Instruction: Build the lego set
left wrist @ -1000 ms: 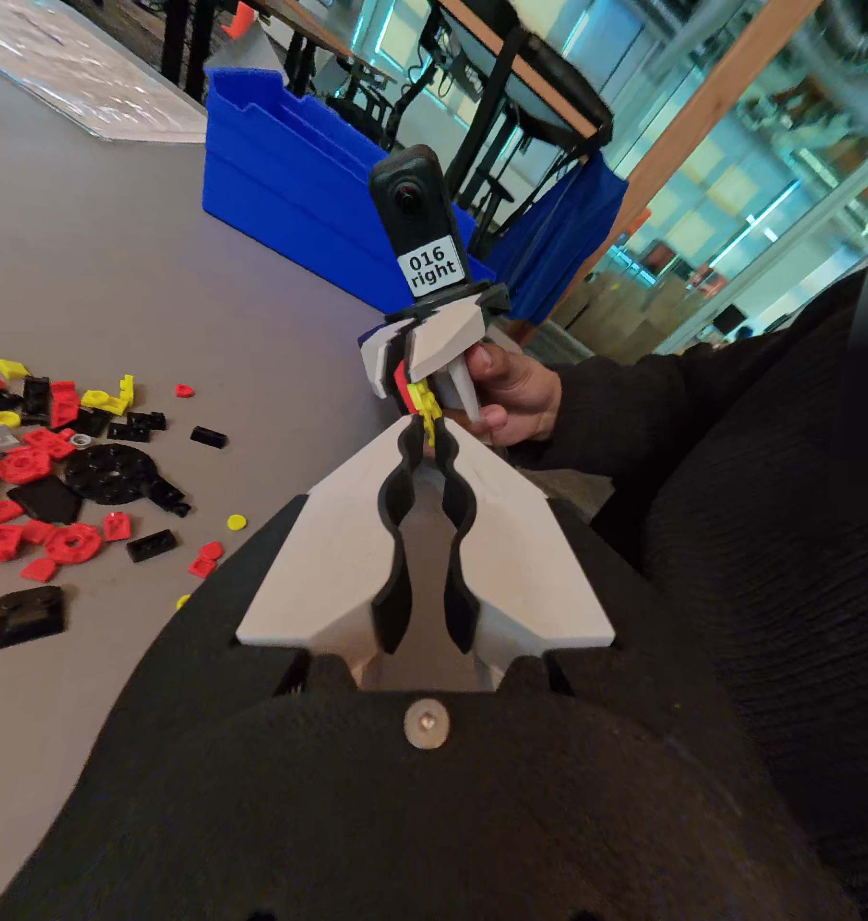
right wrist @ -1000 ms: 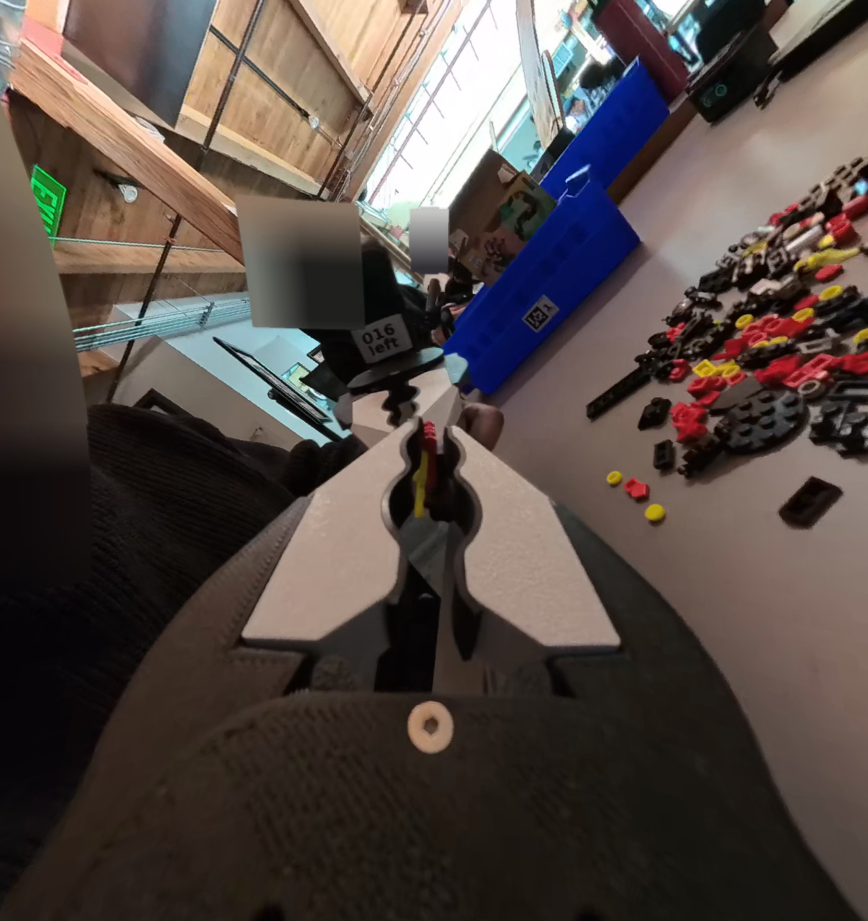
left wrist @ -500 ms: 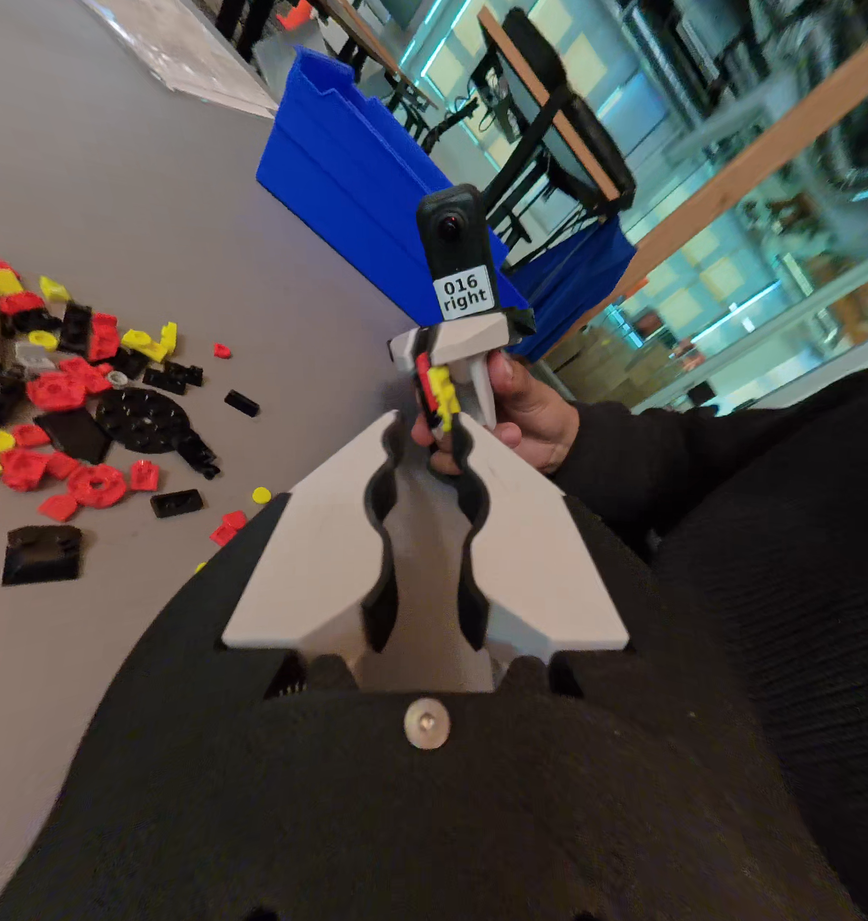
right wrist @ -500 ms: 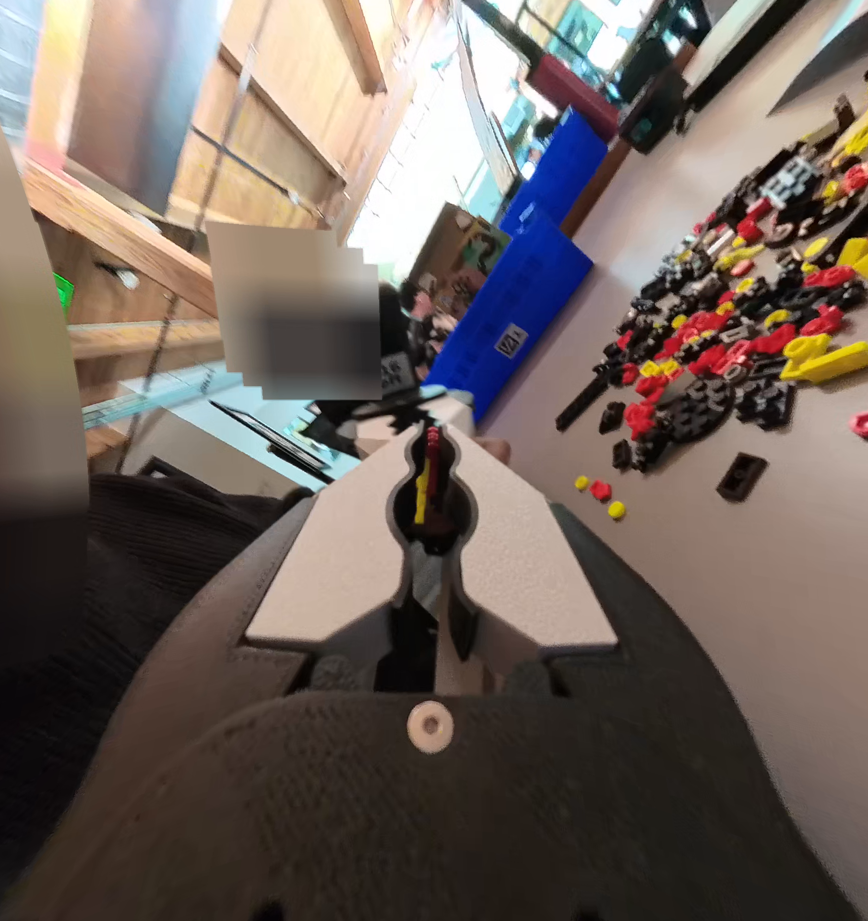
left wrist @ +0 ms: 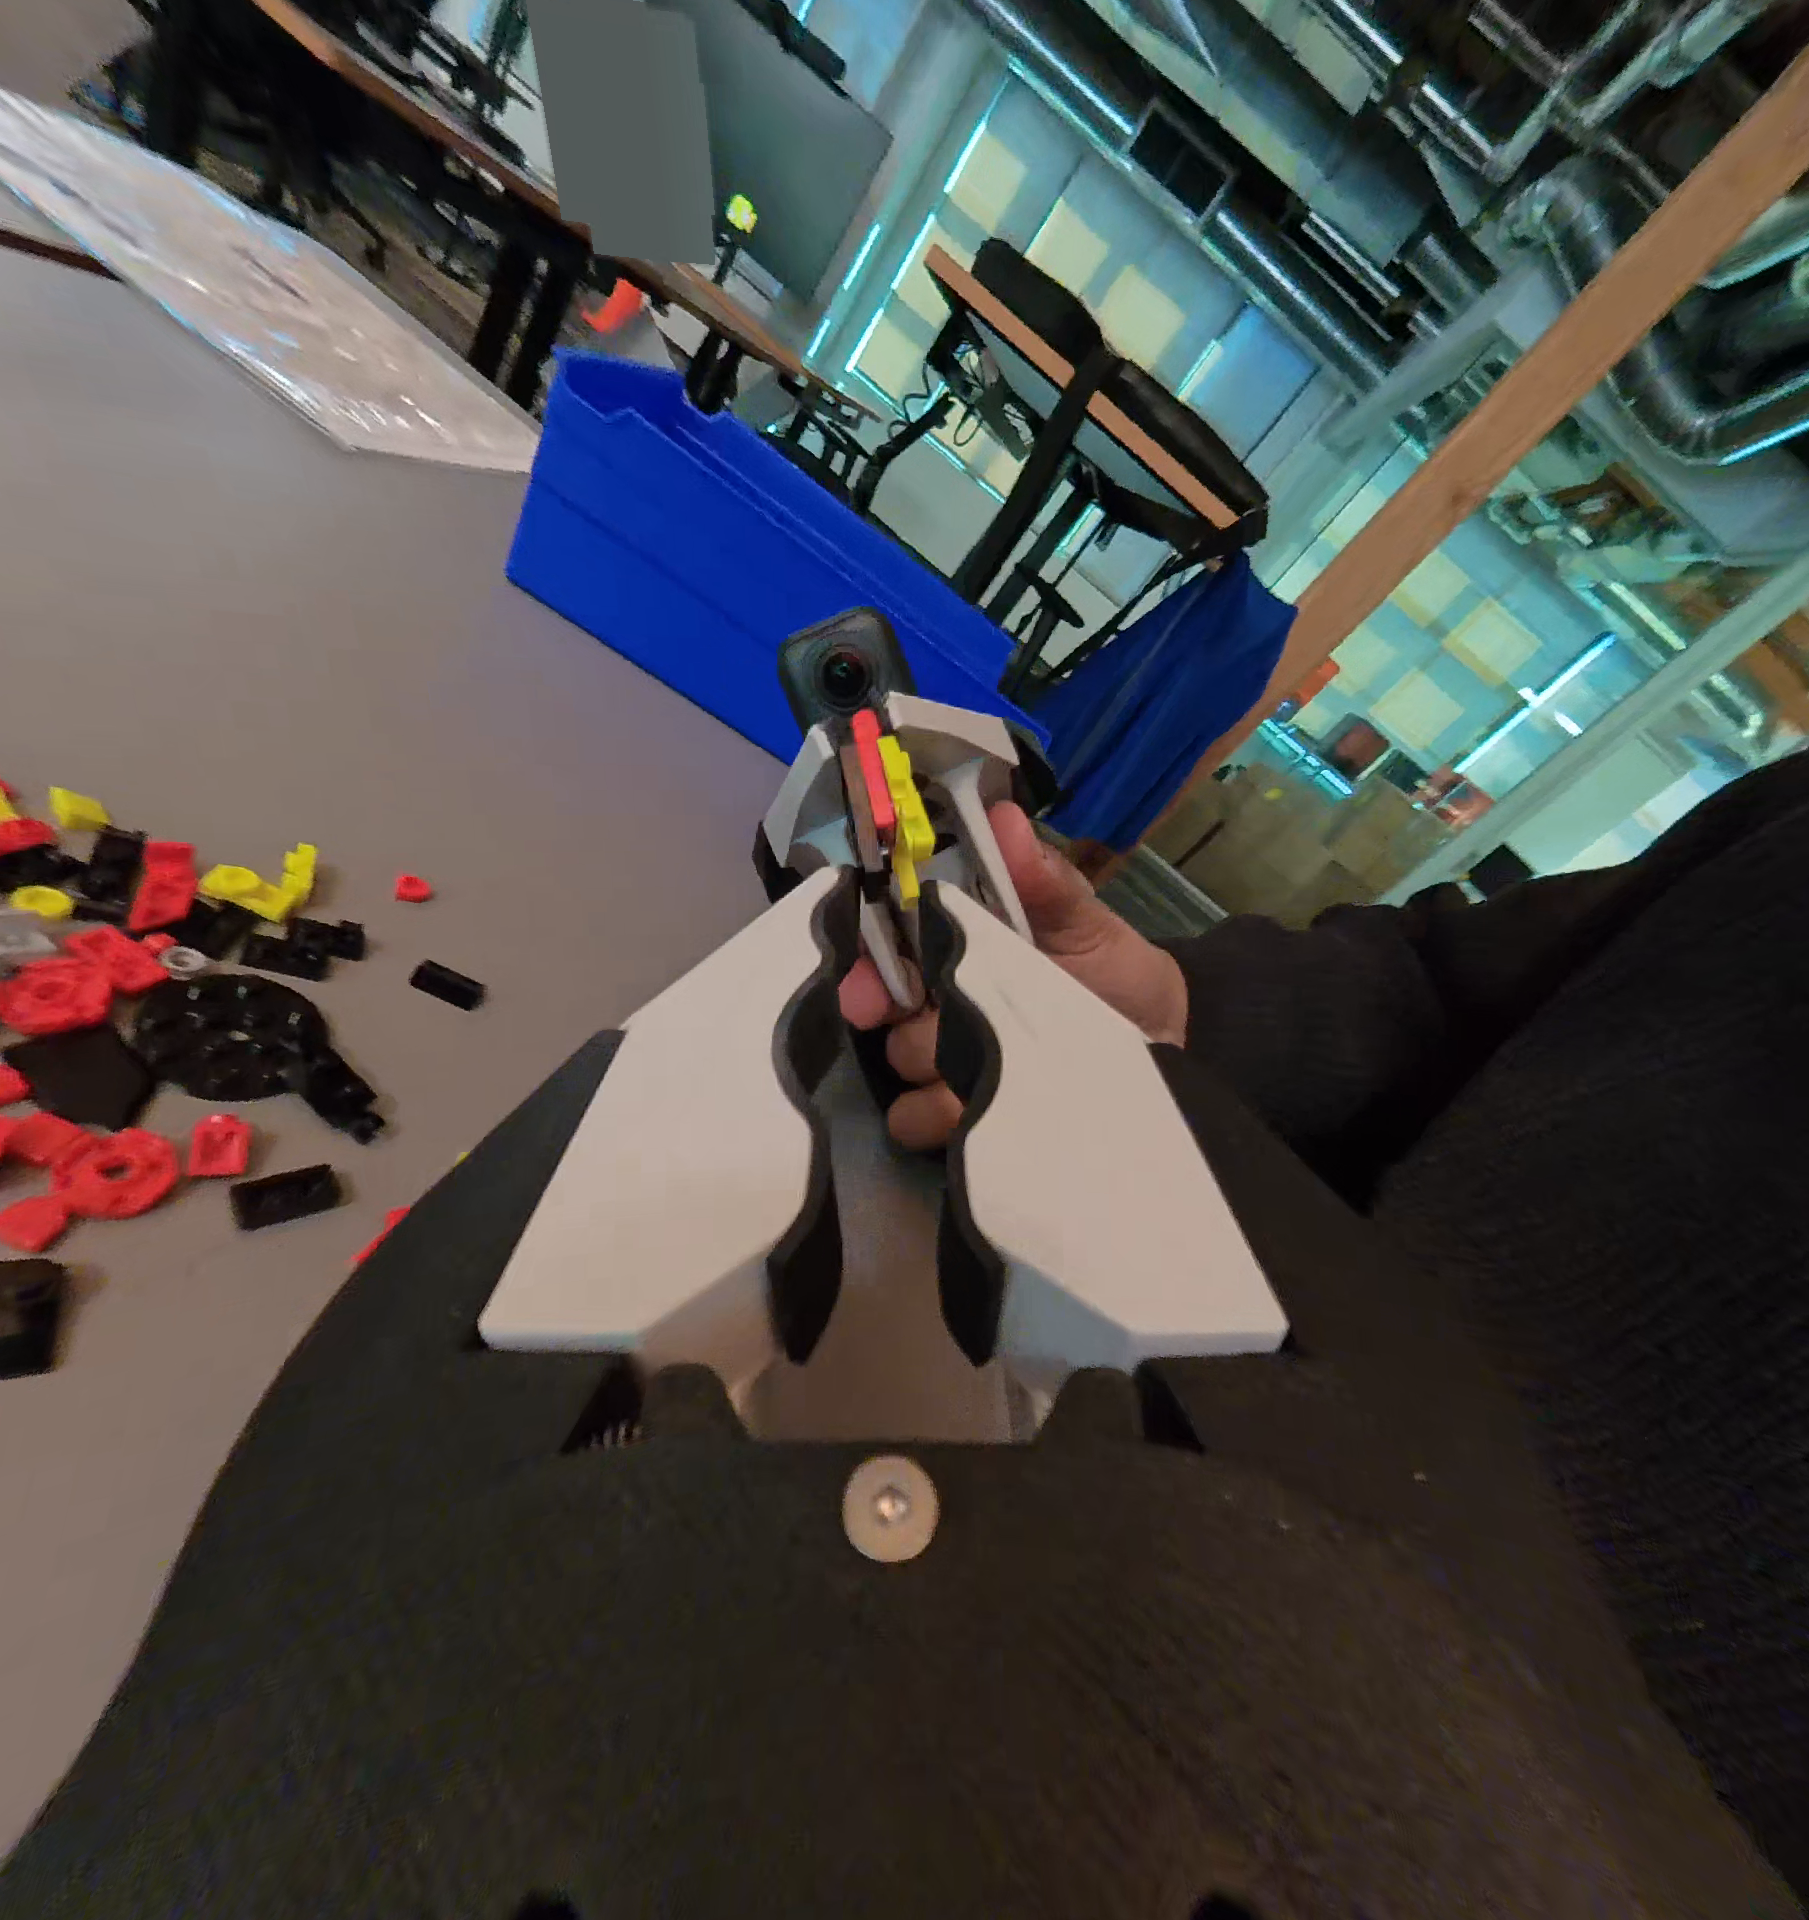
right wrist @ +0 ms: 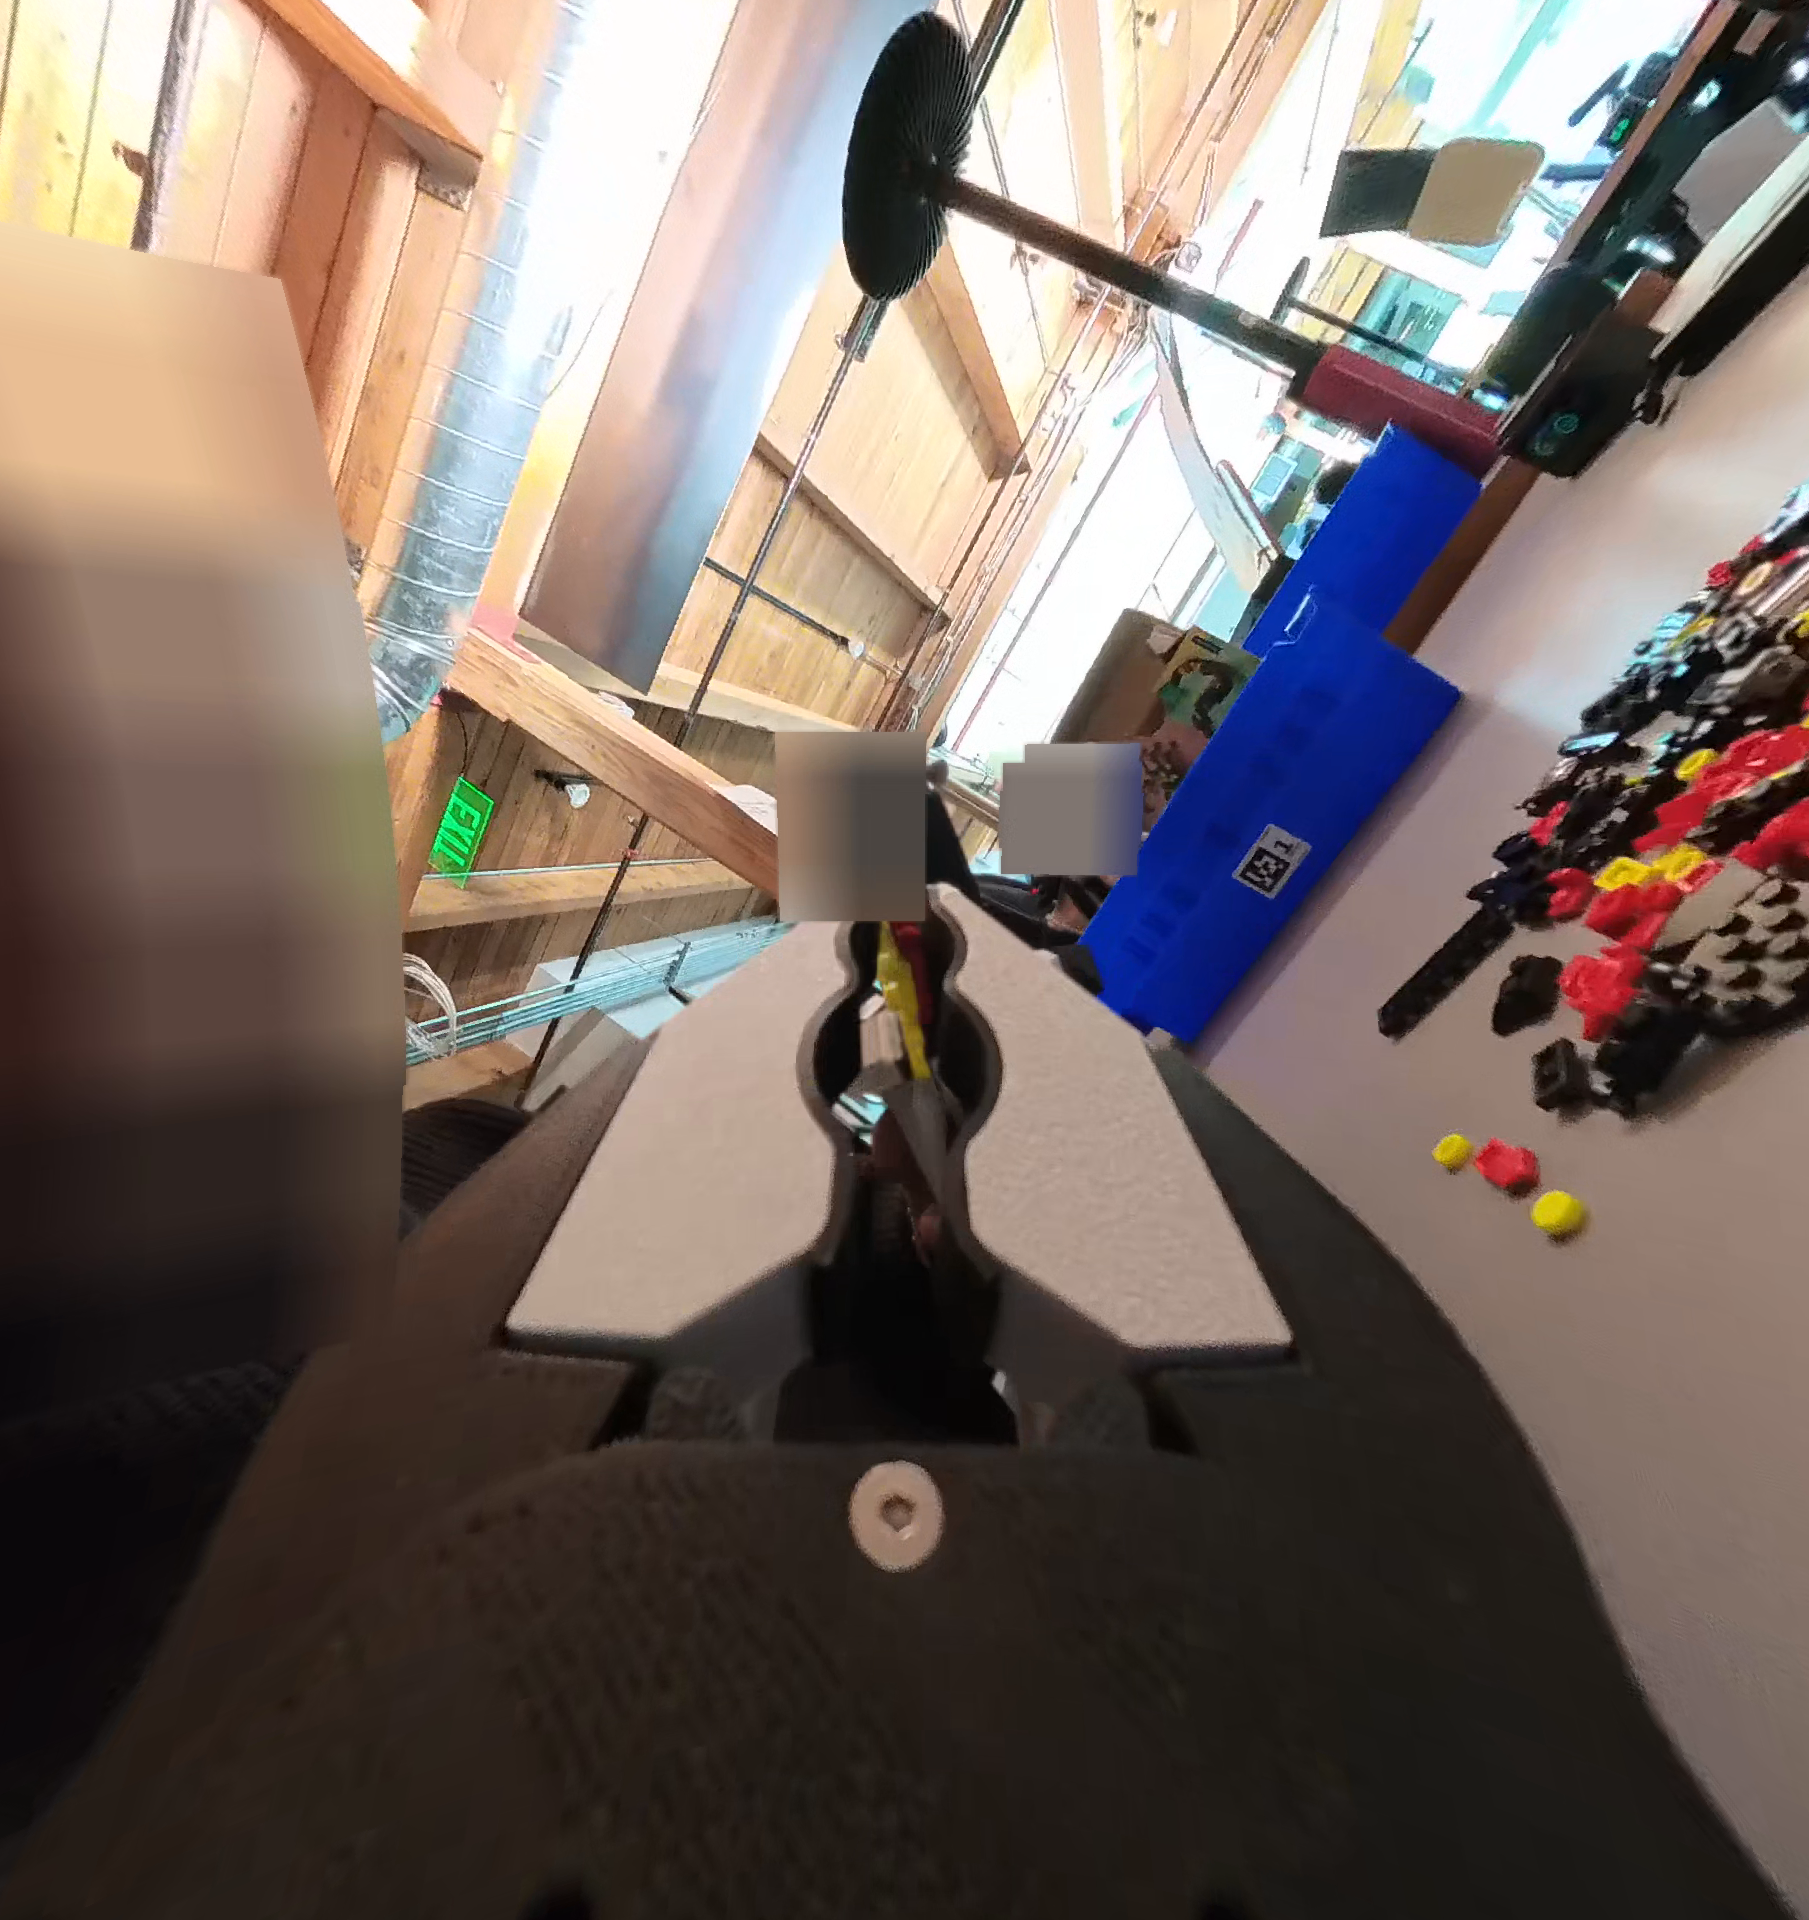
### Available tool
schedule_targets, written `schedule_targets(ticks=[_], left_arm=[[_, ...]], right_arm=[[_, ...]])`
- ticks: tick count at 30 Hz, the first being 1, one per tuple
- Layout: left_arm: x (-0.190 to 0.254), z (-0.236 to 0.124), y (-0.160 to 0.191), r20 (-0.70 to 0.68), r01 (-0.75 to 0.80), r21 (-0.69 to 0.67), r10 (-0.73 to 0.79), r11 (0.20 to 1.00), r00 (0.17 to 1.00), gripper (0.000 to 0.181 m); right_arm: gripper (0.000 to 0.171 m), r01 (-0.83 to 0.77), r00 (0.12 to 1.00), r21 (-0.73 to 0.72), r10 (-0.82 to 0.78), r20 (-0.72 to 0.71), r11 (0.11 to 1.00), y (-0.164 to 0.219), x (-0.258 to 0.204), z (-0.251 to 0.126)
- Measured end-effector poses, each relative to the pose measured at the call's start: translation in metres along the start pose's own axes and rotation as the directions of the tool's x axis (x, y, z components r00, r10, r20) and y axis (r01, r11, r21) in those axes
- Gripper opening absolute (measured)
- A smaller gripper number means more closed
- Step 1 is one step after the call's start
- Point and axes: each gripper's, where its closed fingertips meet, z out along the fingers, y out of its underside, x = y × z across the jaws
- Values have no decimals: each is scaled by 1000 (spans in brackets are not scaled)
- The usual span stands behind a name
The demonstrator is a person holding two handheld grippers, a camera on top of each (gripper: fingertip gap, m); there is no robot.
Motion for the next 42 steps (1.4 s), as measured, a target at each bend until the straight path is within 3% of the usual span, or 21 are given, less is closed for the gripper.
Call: schedule_targets(ticks=[1, 5, 12, 20, 23, 25, 27, 29, 31, 33, 35, 38, 42], left_arm=[[-2, -2, -2, 15, -24, 4, 24, 1000, 1000, 7], [-8, -11, -12, 74, -123, 30, 121, 992, 990, 6], [-7, -17, -13, 118, -317, -15, 316, 948, 941, 0], [-9, -18, -13, 148, -370, -28, 370, 929, 917, 0], [-15, -18, -11, 146, -302, -45, 306, 952, 941, 0], [-21, -19, -10, 158, -250, -45, 254, 967, 954, 0], [-25, -18, -6, 160, -231, -74, 241, 970, 957, 0], [-25, -16, 0, 150, -247, -110, 262, 963, 953, 0], [-22, -13, 7, 127, -266, -145, 284, 953, 950, 0], [-20, -12, 12, 112, -297, -176, 319, 939, 941, 0], [-17, -11, 17, 98, -342, -214, 369, 915, 924, 0], [-14, -11, 23, 78, -398, -249, 428, 883, 901, 0], [-13, -10, 26, 68, -374, -263, 404, 889, 912, 0]], right_arm=[[6, 11, 1000, -5, -11, -8, 1000, -2, 1, -2], [5, 74, 994, -64, -79, -71, 995, -3, 5, -10], [3, 337, 914, -266, -382, -139, 903, 4, 5, -10], [1, 302, 928, -263, -346, -141, 916, 5, 6, -11], [8, 338, 892, -321, -409, -190, 885, 5, 14, -14], [11, 465, 800, -364, -559, -218, 807, -1, 13, -16], [19, 601, 664, -430, -720, -201, 674, -4, 7, -16], [27, 703, 484, -536, -867, -120, 467, 4, 6, -15], [22, 758, 311, -607, -950, 17, 238, 19, 8, -14], [15, 778, 175, -622, -981, 82, 87, 25, 10, -15], [14, 784, 123, -620, -986, 111, 28, 28, 9, -13], [14, 758, 124, -653, -979, 164, -13, 35, 15, -17], [3, 739, 43, -663, -975, 219, -116, 38, 17, -21]])
